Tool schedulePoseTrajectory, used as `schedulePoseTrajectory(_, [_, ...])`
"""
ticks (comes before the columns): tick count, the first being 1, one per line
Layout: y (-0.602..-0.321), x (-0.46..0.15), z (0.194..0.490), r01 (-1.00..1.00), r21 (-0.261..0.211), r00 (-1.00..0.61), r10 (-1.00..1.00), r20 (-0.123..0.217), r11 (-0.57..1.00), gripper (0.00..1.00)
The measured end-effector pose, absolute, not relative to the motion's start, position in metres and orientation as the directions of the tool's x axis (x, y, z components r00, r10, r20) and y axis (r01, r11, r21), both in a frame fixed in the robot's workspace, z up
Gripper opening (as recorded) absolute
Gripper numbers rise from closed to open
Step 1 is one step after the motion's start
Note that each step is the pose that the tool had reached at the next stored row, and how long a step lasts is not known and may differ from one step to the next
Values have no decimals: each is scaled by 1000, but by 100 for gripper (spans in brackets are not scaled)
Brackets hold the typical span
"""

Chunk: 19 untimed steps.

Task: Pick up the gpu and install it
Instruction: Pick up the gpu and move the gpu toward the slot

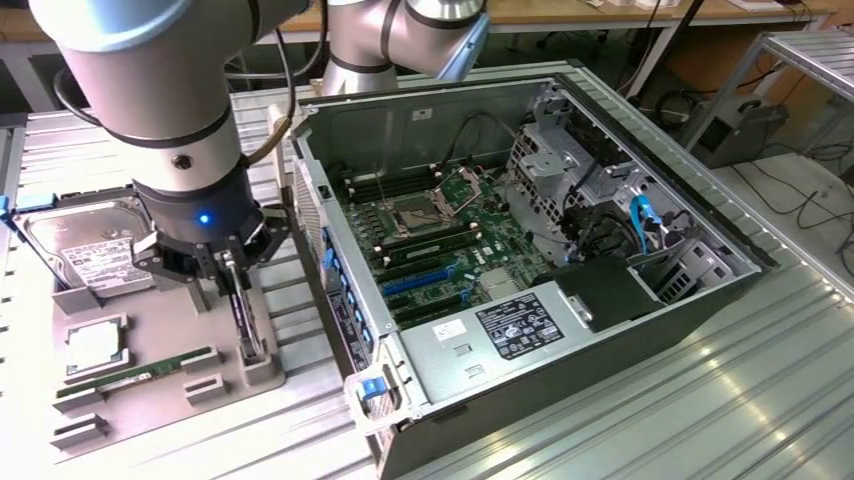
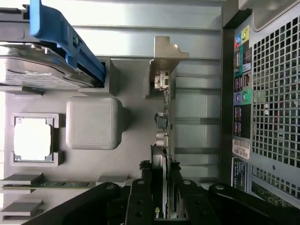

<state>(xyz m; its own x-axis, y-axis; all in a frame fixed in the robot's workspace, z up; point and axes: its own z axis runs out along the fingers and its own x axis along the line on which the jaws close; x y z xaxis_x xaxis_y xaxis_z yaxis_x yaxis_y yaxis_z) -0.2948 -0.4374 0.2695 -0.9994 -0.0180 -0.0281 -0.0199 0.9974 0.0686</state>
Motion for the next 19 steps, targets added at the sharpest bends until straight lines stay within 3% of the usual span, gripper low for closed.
schedulePoseTrajectory(19, [-442,-295,363,-20,69,-999,-18,-28,997,26])
